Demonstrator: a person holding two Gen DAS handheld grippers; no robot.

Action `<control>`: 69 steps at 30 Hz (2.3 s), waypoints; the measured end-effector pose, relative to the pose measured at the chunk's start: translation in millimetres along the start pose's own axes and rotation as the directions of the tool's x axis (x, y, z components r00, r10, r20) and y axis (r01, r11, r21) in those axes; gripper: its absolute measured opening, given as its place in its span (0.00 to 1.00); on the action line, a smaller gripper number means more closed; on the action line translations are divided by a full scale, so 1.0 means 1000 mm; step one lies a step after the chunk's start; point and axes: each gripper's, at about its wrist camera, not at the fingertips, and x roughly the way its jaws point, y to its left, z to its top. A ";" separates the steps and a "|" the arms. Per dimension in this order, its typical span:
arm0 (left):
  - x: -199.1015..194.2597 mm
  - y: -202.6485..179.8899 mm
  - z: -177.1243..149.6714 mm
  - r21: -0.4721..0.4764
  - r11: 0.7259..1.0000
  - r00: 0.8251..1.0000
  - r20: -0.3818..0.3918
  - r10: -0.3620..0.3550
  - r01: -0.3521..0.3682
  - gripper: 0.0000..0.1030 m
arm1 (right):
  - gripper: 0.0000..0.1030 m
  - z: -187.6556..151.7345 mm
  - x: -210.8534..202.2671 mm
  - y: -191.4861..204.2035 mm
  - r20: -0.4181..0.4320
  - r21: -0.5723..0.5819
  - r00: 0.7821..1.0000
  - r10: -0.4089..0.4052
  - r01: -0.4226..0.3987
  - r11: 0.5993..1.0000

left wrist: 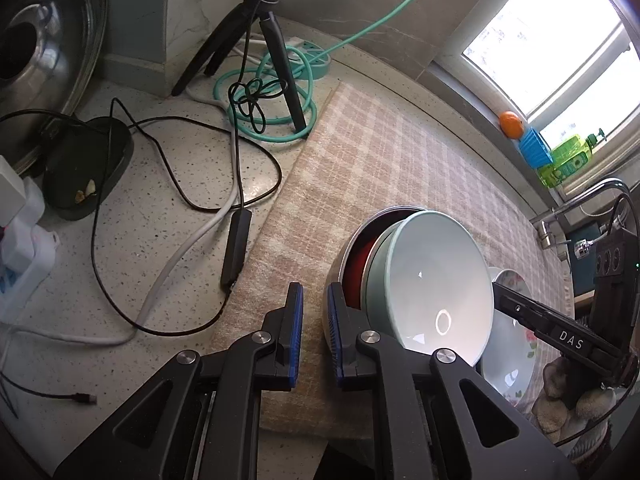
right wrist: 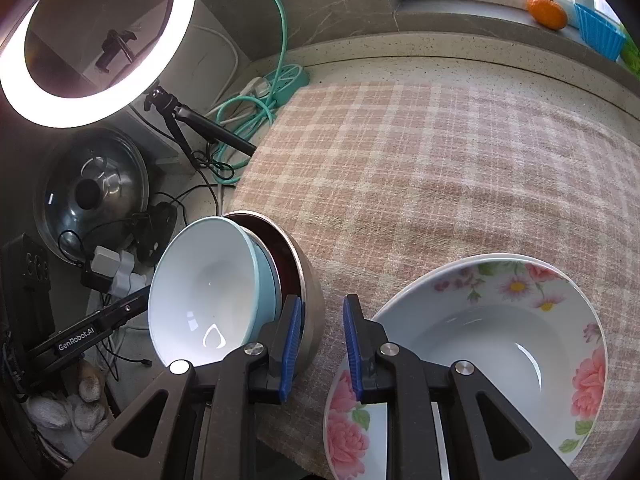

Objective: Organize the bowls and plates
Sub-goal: 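Close both grippers on the rim of the nested bowl stack, then lift the nested bowl stack with both grippers and carry it over the floral plates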

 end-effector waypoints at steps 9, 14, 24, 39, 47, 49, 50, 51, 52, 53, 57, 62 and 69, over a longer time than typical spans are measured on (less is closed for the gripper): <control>0.002 -0.006 -0.001 0.026 1.000 1.000 -0.008 -0.002 0.002 0.10 | 0.15 0.001 0.008 0.012 -0.025 -0.050 0.999 -0.031 0.030 0.998; 0.005 -0.010 0.000 0.045 0.999 1.000 -0.023 0.014 -0.013 0.10 | 0.14 0.001 0.011 0.014 -0.030 -0.064 0.999 -0.039 0.037 0.997; 0.021 -0.014 -0.004 0.066 0.998 0.997 -0.072 0.025 -0.020 0.08 | 0.10 -0.001 0.020 0.013 -0.056 -0.072 0.998 -0.042 0.038 0.997; 0.020 -0.015 -0.003 0.046 0.998 0.997 -0.061 0.038 -0.036 0.06 | 0.09 0.000 0.021 0.015 -0.068 -0.056 0.996 -0.060 0.056 0.997; 0.012 -0.017 0.001 0.047 0.998 0.998 -0.041 0.040 -0.038 0.06 | 0.09 0.002 0.017 0.016 -0.067 -0.046 0.997 -0.050 0.047 0.998; 0.009 -0.019 0.003 0.051 0.998 0.999 -0.032 0.040 -0.038 0.06 | 0.09 0.004 0.014 0.017 -0.061 -0.044 0.997 -0.047 0.045 0.998; 0.007 -0.020 0.004 0.052 0.998 0.999 -0.026 0.039 -0.037 0.06 | 0.09 0.004 0.012 0.017 -0.058 -0.043 0.997 -0.046 0.043 0.998; 0.005 -0.022 0.005 0.053 0.998 0.999 -0.022 0.037 -0.036 0.06 | 0.09 0.005 0.009 0.017 -0.054 -0.042 0.998 -0.043 0.041 0.998; 0.003 -0.023 0.006 0.054 0.998 0.999 -0.018 0.034 -0.033 0.06 | 0.09 0.006 0.007 0.017 -0.052 -0.040 0.998 -0.041 0.039 0.998; 0.001 -0.024 0.007 0.055 0.998 0.999 -0.014 0.031 -0.030 0.06 | 0.09 0.007 0.004 0.017 -0.048 -0.039 0.998 -0.039 0.037 0.999; -0.007 -0.031 0.011 0.060 0.998 1.000 0.005 0.021 -0.021 0.06 | 0.09 0.010 -0.008 0.017 -0.029 -0.039 0.999 -0.035 0.034 0.999; -0.016 -0.044 0.015 0.074 0.997 1.000 0.021 0.004 -0.006 0.06 | 0.09 0.012 -0.025 0.011 -0.010 -0.030 1.000 -0.029 0.028 0.999; -0.025 -0.068 0.017 0.108 0.994 0.999 0.043 -0.024 0.019 0.06 | 0.09 0.013 -0.051 -0.003 0.020 -0.007 0.999 -0.028 0.028 1.000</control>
